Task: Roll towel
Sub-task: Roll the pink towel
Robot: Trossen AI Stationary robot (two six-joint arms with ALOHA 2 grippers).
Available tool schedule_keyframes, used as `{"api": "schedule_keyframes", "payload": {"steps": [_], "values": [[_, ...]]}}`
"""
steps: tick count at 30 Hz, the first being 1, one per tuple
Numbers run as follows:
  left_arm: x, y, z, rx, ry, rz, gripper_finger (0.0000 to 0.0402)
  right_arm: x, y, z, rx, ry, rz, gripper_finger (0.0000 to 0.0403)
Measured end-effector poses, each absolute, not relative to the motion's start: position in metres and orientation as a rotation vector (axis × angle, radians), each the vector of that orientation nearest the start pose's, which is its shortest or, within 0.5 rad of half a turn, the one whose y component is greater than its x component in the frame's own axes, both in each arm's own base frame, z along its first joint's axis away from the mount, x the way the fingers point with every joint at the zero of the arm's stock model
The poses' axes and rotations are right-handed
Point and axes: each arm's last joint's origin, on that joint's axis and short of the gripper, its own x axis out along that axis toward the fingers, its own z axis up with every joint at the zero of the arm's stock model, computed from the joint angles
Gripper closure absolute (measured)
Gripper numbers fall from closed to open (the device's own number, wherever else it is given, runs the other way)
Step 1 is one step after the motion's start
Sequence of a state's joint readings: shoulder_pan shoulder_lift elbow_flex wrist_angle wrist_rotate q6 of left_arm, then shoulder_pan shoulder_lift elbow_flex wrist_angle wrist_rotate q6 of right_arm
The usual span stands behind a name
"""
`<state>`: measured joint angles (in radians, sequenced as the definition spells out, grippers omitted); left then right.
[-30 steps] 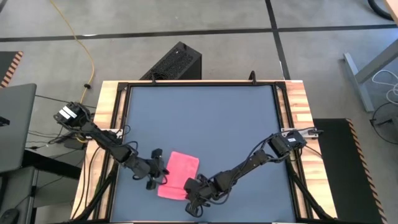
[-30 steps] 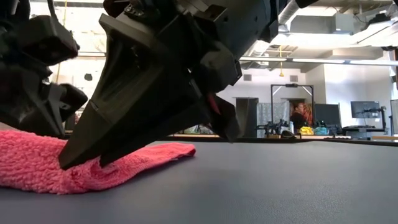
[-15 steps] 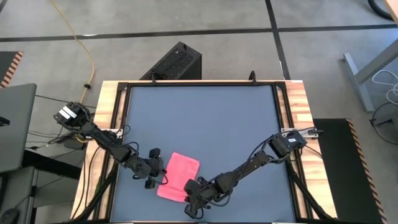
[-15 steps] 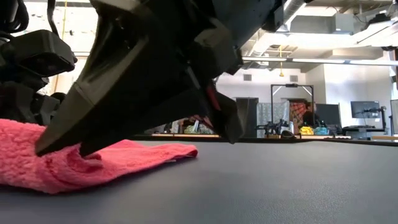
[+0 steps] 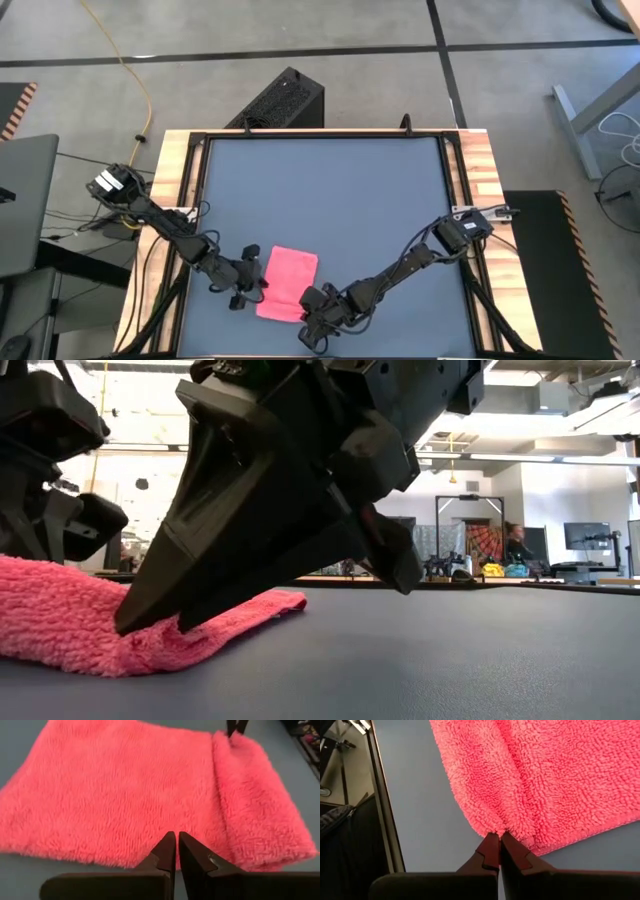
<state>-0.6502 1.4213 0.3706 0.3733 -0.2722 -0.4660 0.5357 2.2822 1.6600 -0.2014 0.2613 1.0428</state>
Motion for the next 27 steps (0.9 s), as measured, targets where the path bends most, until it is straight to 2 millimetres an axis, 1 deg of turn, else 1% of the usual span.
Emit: {"api": "schedule_keyframes", "payload": {"steps": [6, 12, 15, 17, 20, 23, 27], "values": [[0.185, -0.134, 0.134, -0.153, 0.621, -0.253, 0.0359, 0.427, 0.244, 0.139, 0.663, 0.803, -0.159, 0.0382], [0.179, -0.150, 0.155, -0.180, 0.503, -0.486, 0.0314, 0.427, 0.244, 0.139, 0.646, 0.804, -0.152, 0.0382], [0.172, -0.161, 0.159, -0.189, 0.461, -0.564, 0.0291, 0.427, 0.244, 0.139, 0.645, 0.804, -0.152, 0.0382], [0.168, -0.167, 0.158, -0.164, 0.445, -0.574, 0.0278, 0.427, 0.244, 0.139, 0.645, 0.804, -0.152, 0.0382], [0.163, -0.173, 0.150, -0.102, 0.443, -0.503, 0.0262, 0.427, 0.244, 0.139, 0.646, 0.803, -0.151, 0.0382], [0.163, -0.177, 0.142, -0.035, 0.431, -0.437, 0.0245, 0.427, 0.244, 0.139, 0.646, 0.803, -0.150, 0.0382], [0.166, -0.180, 0.134, -0.039, 0.428, -0.416, 0.0221, 0.427, 0.244, 0.139, 0.646, 0.802, -0.150, 0.0382]]}}
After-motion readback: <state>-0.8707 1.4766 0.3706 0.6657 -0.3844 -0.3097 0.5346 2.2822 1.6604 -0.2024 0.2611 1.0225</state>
